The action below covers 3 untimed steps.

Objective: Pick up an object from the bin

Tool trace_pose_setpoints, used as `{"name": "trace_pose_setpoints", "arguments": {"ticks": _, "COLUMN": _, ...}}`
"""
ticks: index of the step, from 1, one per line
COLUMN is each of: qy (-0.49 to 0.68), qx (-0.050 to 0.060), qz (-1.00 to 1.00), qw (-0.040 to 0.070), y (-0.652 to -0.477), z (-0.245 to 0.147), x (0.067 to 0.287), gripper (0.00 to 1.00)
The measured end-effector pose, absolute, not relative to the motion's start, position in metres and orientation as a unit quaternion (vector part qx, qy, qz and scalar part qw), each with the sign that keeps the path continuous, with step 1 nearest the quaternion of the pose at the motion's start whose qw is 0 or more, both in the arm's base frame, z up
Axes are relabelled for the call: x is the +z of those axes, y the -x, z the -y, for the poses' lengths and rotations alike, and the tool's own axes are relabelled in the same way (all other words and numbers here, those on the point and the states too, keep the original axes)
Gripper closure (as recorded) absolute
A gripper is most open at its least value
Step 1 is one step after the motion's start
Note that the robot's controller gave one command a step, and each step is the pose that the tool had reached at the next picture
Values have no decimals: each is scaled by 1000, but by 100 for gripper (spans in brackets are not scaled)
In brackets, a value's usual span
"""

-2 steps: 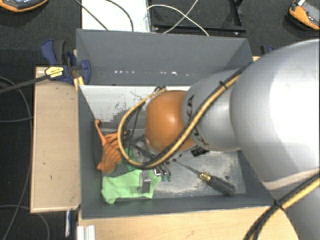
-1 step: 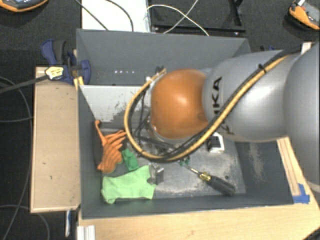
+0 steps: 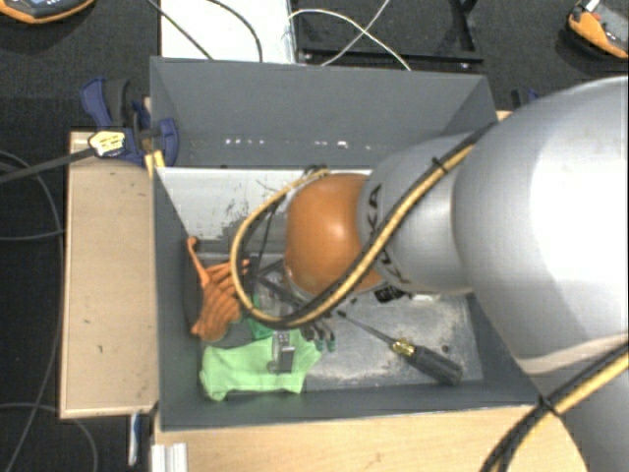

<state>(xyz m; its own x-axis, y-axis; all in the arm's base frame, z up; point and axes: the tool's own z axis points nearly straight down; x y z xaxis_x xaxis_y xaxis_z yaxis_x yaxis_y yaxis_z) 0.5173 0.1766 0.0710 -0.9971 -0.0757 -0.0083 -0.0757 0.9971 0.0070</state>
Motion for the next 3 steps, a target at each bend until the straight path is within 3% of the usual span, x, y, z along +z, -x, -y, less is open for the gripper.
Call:
{"name": "trace_pose_setpoints", "arguments": {"ticks": 1, "qy": 338, "qx": 0, "qz": -941, "qw": 10, "y": -481, "z": -236, "x": 74, "gripper": 0}}
{"name": "trace_pose_setpoints", "arguments": {"ticks": 2, "qy": 38, "qx": 8, "qz": -999, "qw": 11, "y": -521, "z": -180, "x": 76, "gripper": 100}}
{"name": "trace_pose_setpoints", "arguments": {"ticks": 3, "qy": 38, "qx": 8, "qz": -999, "qw": 11, "y": -521, "z": -180, "x": 76, "gripper": 100}}
